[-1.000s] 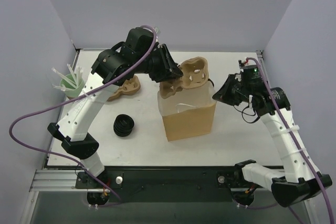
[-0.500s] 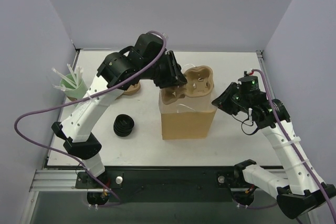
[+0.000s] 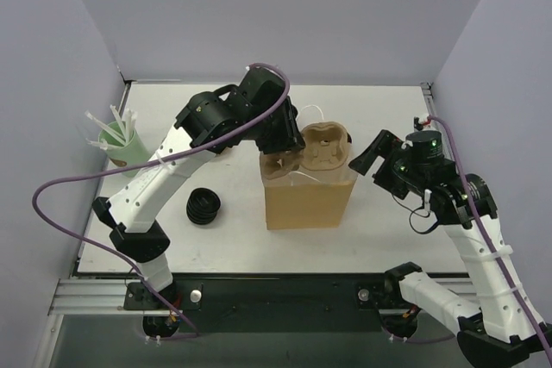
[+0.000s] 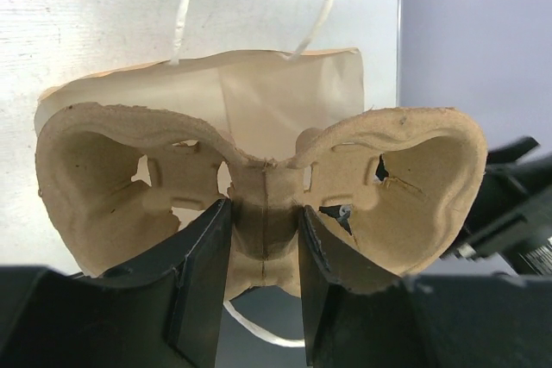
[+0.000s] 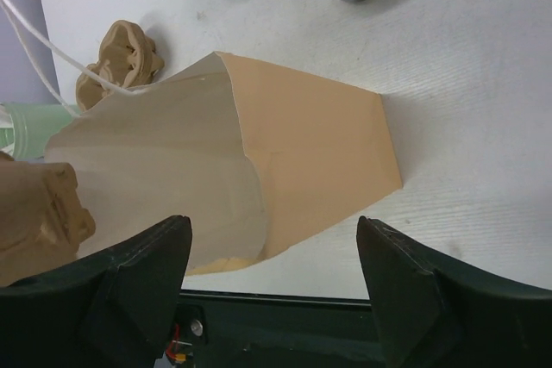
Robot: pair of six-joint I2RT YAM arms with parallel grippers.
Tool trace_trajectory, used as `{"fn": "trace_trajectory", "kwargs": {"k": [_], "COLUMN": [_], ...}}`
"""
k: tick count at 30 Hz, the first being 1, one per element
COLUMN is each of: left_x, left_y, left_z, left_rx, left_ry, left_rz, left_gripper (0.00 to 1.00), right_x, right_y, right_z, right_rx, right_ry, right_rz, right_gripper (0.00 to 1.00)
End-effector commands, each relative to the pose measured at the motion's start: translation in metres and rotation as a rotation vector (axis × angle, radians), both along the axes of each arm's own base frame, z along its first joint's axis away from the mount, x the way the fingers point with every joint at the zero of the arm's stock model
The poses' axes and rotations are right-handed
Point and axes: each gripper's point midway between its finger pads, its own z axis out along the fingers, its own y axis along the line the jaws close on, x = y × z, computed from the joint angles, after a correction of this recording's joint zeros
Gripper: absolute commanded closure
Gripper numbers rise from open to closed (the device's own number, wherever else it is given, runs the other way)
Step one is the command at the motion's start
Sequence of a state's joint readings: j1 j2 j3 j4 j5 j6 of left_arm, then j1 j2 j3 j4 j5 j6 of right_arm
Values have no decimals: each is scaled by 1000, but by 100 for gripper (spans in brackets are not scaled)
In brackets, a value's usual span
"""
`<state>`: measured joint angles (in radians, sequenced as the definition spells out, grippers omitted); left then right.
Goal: Pack the takeout coffee
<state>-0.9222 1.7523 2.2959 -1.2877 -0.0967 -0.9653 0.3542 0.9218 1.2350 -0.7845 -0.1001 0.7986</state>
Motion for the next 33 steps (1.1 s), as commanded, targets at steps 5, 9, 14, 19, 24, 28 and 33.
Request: {"fn": "trace_trajectory", "kwargs": {"k": [5,9,14,19,24,28,33], "left_x": [9,13,16,20,25,27,29], "left_y": [-9,-14,-19,-31,-21,-16,-22], "left_z": [-13,-27,-39,-42,-53,-61,-59], "left_rx": [15,50,87,80,151,185,168], "left_ry": [31,44,45,39,41,39,29], "left_rz": [96,107,126,131,171,195,185], "left_gripper": [62,62,62,63,64,64,64], "right_x": [-34,-42,-48,-51,-56,-57,-43], "right_y": [-31,-36,-39,-38,-43,-44,-35], "right_z": [22,29,35,36,39,38,36], "right_rx": [-106,-120,-116,-120,-136,-151,-164], "right_ry": [-74,-88,-107,-108,-125,-128,-126], "right_rz": [-3,4,-7,12,12,24,67], "right_gripper": [13,12,12,12,12,12,12]}}
